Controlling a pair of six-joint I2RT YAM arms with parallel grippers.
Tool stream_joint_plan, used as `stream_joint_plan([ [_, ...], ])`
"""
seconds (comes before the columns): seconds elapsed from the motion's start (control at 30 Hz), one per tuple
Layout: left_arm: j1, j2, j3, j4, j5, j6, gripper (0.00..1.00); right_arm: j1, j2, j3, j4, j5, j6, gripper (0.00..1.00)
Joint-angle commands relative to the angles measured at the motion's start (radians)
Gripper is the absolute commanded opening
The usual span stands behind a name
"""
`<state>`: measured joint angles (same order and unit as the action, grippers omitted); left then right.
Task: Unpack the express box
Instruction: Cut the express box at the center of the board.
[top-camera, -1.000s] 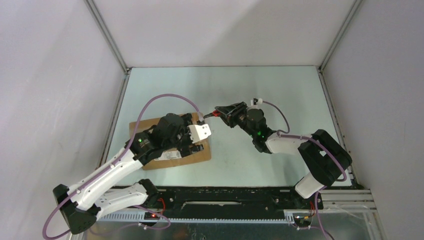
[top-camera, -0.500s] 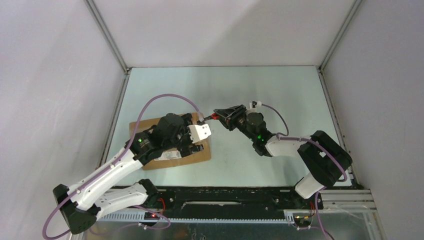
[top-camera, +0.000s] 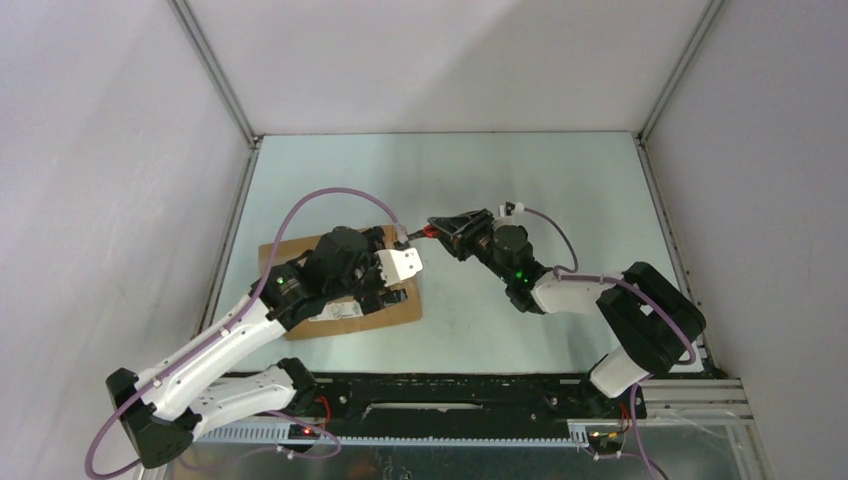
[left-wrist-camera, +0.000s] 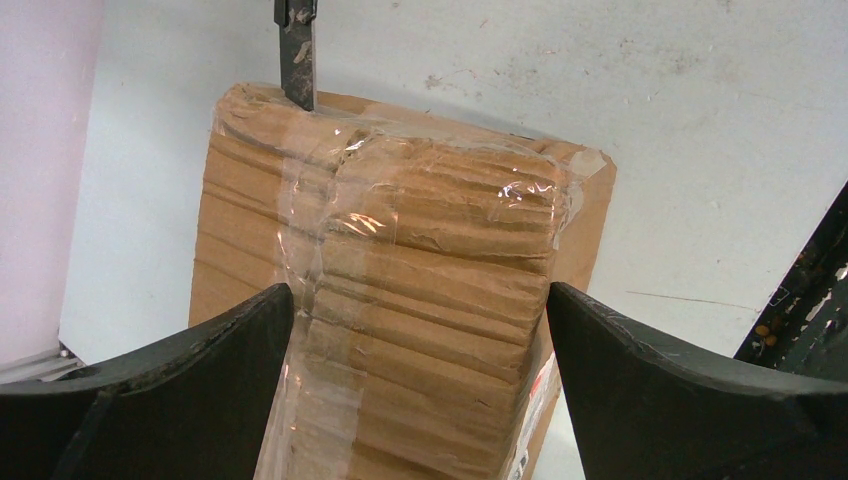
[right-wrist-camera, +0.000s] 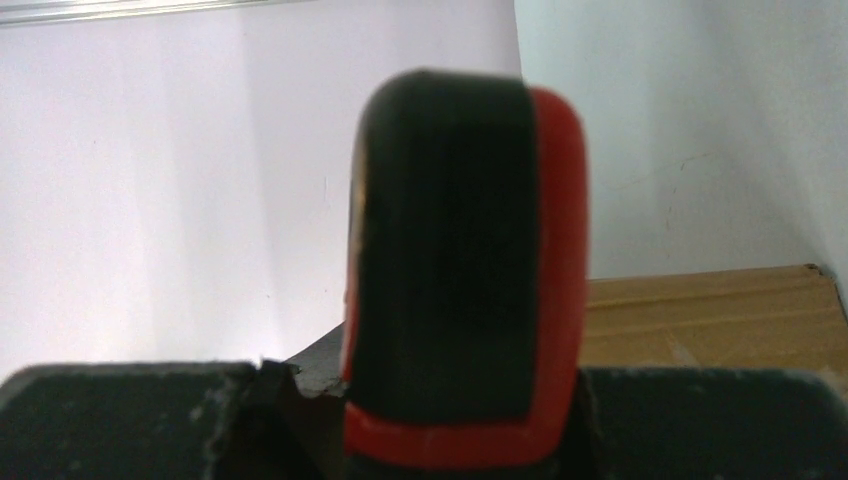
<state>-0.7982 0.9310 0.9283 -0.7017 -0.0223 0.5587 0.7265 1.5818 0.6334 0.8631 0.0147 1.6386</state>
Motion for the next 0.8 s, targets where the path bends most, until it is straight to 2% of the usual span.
stream_joint_plan([
  [0.0, -0.003, 0.016, 0.001, -0.023, 0.013, -0.005, 0.98, 0.002, -0.051, 0.003, 0.070, 0.013, 0.007, 0.00],
  [0.5, -0.003, 0.020, -0.003, -0.014, 0.013, -0.005, 0.98, 0.063, -0.047, 0.003, 0.075, -0.004, -0.009, 0.00],
  [0.77, -0.003, 0.025, -0.008, 0.000, 0.003, -0.002, 0.98, 0.092, -0.085, -0.031, 0.095, -0.080, 0.004, 0.00],
])
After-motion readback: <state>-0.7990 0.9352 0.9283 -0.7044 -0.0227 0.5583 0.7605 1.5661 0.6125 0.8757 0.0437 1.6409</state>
